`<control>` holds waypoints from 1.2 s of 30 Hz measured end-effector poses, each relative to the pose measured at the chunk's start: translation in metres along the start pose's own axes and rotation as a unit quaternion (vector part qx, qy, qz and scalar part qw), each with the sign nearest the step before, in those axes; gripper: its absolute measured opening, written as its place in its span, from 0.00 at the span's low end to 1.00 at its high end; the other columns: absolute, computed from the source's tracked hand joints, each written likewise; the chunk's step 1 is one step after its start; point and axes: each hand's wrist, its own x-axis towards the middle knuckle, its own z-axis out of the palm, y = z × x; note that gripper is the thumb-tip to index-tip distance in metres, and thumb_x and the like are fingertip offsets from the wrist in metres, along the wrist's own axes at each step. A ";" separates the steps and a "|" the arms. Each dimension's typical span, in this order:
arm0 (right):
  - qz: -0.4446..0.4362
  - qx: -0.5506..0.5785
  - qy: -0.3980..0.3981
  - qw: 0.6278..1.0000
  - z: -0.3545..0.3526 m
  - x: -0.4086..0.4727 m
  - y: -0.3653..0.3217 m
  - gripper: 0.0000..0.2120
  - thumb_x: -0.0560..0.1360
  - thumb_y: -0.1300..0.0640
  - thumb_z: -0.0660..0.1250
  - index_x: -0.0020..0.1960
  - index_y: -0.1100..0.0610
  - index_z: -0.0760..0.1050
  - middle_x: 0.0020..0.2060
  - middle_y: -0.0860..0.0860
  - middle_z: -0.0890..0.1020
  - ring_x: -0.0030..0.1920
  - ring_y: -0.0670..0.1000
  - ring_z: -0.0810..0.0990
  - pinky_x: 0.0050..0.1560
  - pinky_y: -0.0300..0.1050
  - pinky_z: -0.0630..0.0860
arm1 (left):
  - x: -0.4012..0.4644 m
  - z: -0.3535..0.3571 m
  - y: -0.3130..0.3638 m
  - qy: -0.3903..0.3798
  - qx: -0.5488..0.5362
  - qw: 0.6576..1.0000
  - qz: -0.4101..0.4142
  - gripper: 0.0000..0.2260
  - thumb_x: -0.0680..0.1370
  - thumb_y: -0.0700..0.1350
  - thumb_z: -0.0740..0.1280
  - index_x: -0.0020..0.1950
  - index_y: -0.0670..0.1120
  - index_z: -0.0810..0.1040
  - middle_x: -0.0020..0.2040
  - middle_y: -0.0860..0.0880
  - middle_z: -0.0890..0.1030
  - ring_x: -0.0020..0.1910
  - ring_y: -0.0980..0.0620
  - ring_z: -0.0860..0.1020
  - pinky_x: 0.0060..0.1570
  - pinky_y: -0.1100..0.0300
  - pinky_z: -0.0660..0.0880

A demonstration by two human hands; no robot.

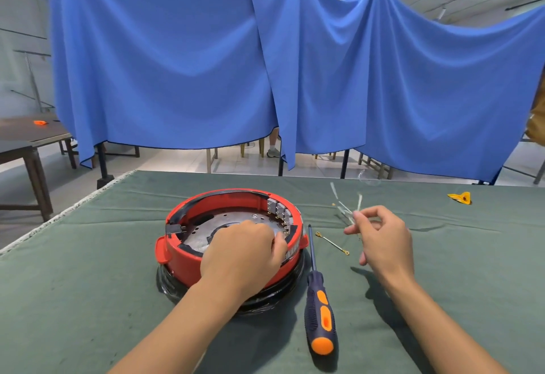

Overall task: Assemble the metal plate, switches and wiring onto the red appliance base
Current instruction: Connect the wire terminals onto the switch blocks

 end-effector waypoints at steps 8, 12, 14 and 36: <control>0.062 0.230 -0.001 0.971 -0.015 0.005 -0.036 0.09 0.80 0.59 0.61 0.40 0.58 0.71 0.27 0.51 0.83 0.15 0.45 0.61 0.17 0.33 0.59 | -0.010 -0.007 -0.004 0.003 -0.015 1.000 0.006 0.22 0.80 0.56 0.51 0.29 0.46 0.62 0.27 0.51 0.64 0.30 0.49 0.69 0.32 0.56 0.61; 0.067 0.283 -0.043 0.956 -0.008 0.002 -0.043 0.10 0.81 0.61 0.58 0.41 0.58 0.71 0.23 0.49 0.78 0.16 0.45 0.61 0.18 0.32 0.59 | -0.011 -0.008 -0.005 0.004 -0.022 1.000 0.005 0.22 0.79 0.55 0.52 0.29 0.46 0.62 0.26 0.51 0.64 0.29 0.50 0.68 0.30 0.56 0.61; 0.055 0.291 -0.051 0.954 -0.006 0.001 -0.047 0.11 0.81 0.61 0.58 0.41 0.57 0.71 0.22 0.48 0.76 0.16 0.45 0.61 0.18 0.32 0.58 | -0.011 -0.008 -0.005 0.005 -0.021 1.000 0.006 0.22 0.79 0.55 0.52 0.29 0.46 0.63 0.26 0.51 0.65 0.28 0.50 0.68 0.30 0.56 0.61; -0.302 -0.086 -0.175 0.933 0.029 -0.043 -0.044 0.05 0.77 0.54 0.67 0.45 0.45 0.78 0.35 0.43 0.77 0.41 0.44 0.71 0.39 0.41 0.70 | 0.007 -0.027 -0.015 -0.108 -0.482 0.862 -0.116 0.12 0.83 0.48 0.54 0.50 0.48 0.76 0.43 0.49 0.84 0.33 0.52 0.81 0.34 0.66 0.75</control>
